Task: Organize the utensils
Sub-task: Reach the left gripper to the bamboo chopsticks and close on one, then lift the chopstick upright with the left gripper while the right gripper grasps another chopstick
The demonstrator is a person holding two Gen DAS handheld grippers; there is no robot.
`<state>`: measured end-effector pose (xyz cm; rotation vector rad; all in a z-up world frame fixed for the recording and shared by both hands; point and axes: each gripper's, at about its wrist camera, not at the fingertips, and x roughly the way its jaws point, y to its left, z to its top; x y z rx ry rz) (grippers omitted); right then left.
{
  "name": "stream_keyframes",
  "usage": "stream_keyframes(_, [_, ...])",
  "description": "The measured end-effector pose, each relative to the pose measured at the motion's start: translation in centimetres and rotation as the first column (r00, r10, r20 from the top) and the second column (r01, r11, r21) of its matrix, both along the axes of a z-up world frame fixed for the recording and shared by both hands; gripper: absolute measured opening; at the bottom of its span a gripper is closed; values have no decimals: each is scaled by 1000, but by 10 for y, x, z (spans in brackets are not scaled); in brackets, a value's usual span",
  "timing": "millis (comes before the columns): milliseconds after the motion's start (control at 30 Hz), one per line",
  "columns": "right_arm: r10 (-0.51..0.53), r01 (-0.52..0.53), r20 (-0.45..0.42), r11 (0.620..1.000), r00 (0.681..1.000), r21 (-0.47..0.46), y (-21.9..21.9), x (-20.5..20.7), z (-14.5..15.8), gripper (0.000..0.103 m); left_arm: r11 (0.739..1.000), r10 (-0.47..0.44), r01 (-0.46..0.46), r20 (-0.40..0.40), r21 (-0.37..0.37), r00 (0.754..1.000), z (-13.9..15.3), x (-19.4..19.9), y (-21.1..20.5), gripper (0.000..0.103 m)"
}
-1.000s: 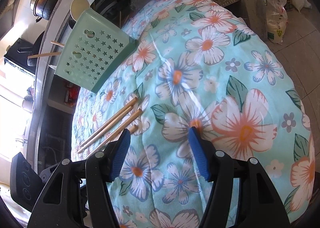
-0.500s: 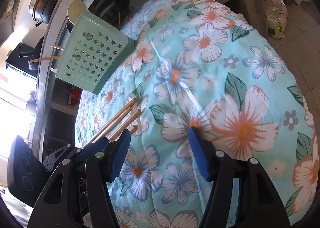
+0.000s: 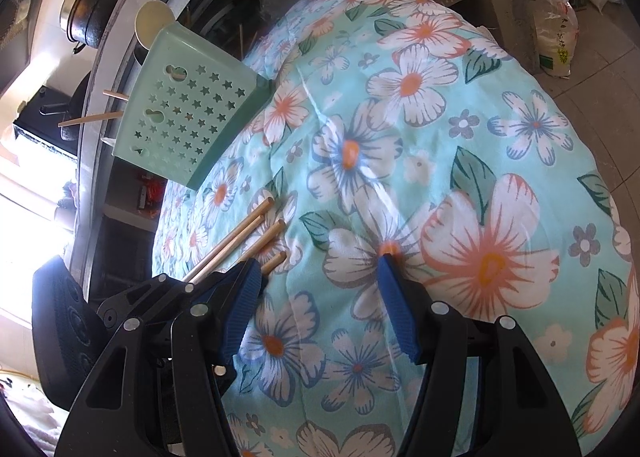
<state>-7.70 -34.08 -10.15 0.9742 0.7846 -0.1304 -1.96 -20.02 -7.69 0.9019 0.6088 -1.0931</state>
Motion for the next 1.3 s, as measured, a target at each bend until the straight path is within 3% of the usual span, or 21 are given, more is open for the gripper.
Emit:
stream_keyframes(200, [1,-1,0,1000,1000,-1,0,0,0,59,998,-42,38,75,49,996,-6,-7,-6,10])
stream_keyframes(433, [-1,1,7,1000,1000,9,-1,-1,0,59,999,-24,23,59,24,998,0,-6,-4,10])
stream_keyframes(667, [-10,9,22,999,1000,33,-3,-4,-3,59,999,8,-6,47,-36,999,25,1,8,4])
stream_keyframes(833, [-15,14,26,999,1000,43,-3,-6,-4,59,990,71,-68,19,-123,997,51,14,23,4])
stream_keyframes(1000, [-29,28,29,998,999,53,-4,-6,-1,59,956,155,-151,-7,-252,988,87,33,46,4])
stream_keyframes(1300, [-1,-17,154,993,988,114,10,6,22,53,839,226,-247,-102,-485,969,142,50,86,4])
